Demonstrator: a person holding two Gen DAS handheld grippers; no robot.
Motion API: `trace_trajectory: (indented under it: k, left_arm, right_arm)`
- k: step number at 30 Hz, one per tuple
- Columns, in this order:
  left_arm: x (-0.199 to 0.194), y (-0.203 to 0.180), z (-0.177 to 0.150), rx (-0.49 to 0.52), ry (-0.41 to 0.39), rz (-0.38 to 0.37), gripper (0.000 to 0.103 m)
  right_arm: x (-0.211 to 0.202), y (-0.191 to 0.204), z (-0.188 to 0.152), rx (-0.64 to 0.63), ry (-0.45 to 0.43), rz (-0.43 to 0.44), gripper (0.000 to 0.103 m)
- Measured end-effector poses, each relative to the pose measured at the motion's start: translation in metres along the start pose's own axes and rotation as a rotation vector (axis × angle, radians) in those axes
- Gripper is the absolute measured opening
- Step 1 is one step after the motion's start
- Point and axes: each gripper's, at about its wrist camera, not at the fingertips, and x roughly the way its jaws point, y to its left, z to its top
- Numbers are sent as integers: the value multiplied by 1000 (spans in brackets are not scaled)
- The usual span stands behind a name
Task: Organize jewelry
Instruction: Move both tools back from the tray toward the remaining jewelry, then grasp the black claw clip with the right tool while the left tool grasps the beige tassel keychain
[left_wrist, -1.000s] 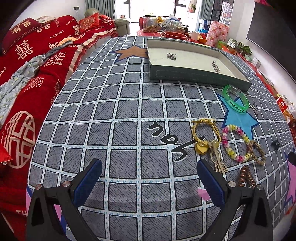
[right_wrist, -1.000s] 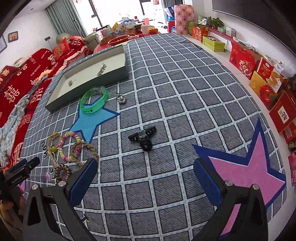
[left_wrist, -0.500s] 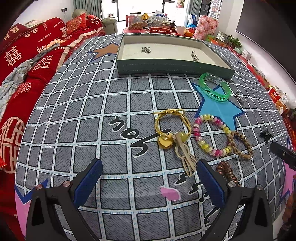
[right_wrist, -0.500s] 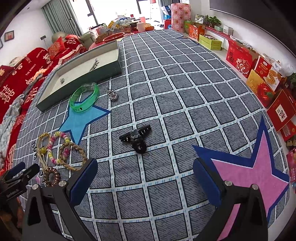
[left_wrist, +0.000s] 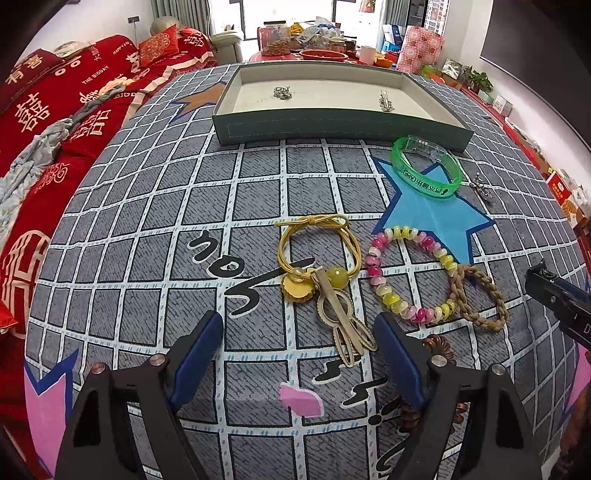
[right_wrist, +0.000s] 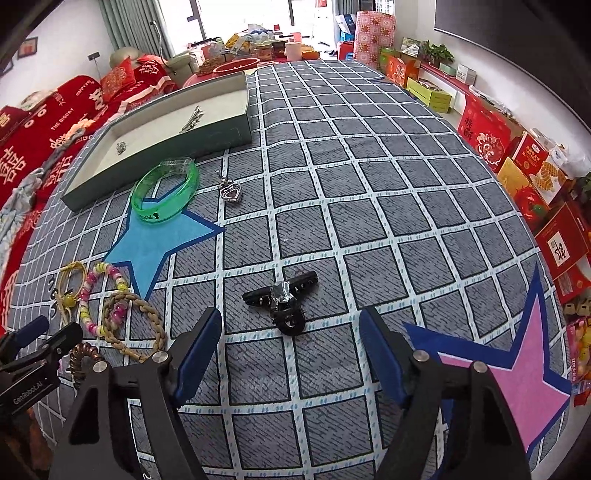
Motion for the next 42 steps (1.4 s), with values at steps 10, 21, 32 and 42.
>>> trace_trajectory:
  k: [10,21,32,42]
  left_arm:
    - [-11,1,-5,17,-38,-38,49]
    - [-20,19,-9,2,-60,-144,33]
    - [-45,29,6,31,-103,-170,33]
    - [-75,44,61,47,-193,-191,33]
  right_arm:
    - [0,7,0,-58,-12,-42,54]
    - [-8,1,-2,-18,-40,1,19]
    - [-40,4,5,-15,-82,106,19]
    - [-64,32,51,-44,-96,223,19]
